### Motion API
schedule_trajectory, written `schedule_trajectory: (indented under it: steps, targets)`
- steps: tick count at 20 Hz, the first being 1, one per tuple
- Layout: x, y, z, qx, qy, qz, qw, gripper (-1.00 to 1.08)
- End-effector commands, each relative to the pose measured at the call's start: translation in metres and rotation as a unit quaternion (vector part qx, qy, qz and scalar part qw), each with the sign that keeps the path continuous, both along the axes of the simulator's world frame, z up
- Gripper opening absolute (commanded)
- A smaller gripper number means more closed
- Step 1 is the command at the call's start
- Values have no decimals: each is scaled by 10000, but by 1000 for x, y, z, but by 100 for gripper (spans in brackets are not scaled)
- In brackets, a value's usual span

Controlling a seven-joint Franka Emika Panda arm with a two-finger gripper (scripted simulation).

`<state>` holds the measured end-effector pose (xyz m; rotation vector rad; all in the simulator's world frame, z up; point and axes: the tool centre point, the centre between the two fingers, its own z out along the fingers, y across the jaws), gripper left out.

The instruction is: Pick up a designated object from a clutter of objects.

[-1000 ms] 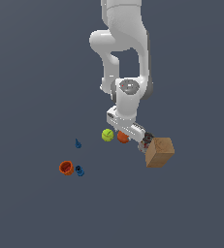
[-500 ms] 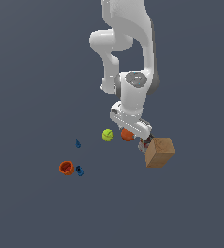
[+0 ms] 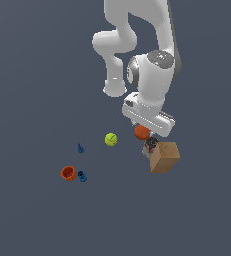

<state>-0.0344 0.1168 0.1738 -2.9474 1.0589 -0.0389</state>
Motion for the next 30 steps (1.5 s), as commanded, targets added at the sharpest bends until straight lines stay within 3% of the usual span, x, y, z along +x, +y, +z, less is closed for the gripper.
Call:
schedule_trajectory:
  steps: [1,18,30]
  targets:
    - [5,11,23,-1,5,2,10000,-100]
    - [42,84,167,-2,89,21,10000,-100]
    - [62,115,227,-2,125,28,9999,-100]
